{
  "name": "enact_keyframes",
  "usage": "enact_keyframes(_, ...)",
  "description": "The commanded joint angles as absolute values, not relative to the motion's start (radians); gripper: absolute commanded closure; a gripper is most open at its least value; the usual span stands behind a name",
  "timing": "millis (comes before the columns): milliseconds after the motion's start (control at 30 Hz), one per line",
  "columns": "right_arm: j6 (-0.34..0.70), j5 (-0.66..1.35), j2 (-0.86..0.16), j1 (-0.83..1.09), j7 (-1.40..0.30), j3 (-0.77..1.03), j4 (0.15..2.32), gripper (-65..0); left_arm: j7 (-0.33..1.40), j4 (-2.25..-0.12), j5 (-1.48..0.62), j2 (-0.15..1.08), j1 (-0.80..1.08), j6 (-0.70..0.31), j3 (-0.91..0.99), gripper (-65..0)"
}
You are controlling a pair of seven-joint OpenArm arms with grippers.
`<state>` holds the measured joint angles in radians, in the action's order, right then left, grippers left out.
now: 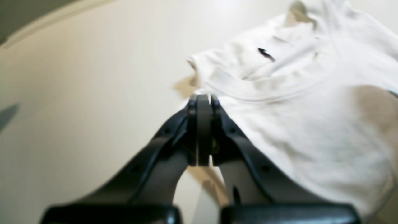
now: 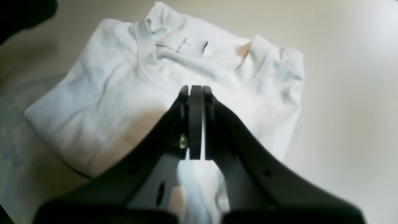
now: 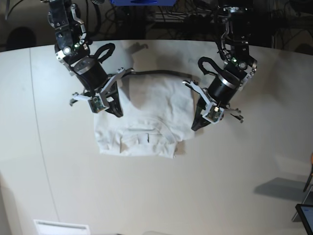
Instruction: Fold the T-shirt properly
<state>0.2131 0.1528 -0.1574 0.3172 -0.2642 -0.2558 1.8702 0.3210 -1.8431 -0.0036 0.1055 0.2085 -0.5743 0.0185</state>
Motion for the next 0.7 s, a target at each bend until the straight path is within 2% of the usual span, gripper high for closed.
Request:
enact_keyframes(0,0.213,0.156,-0.189,0.32,-0.189,-0.259,1.893,-0.9,0.289,-1.874,-0.021,0.122,0.22,-0.57,0.041,0.0)
enact_keyframes(233,0.213,0.156,-0.286,0.433,0.223,-0.252,1.886,-0.9,0.065,-1.888,-0.021,0.237,0.34,-0.57,0.064,0.0)
enact_keyframes(500,0.206,0.142,-0.332,0.59,0.383,-0.251,1.886,-0.9,-0.197,-1.89,-0.016,0.292,0.518,-0.565,0.074,0.0)
enact_keyframes(667,0.203,-0.012,-0.323,0.73,0.507,-0.249,1.886,-0.7,-0.363,-1.89,-0.018,0.289,0.636,-0.565,0.134,0.0)
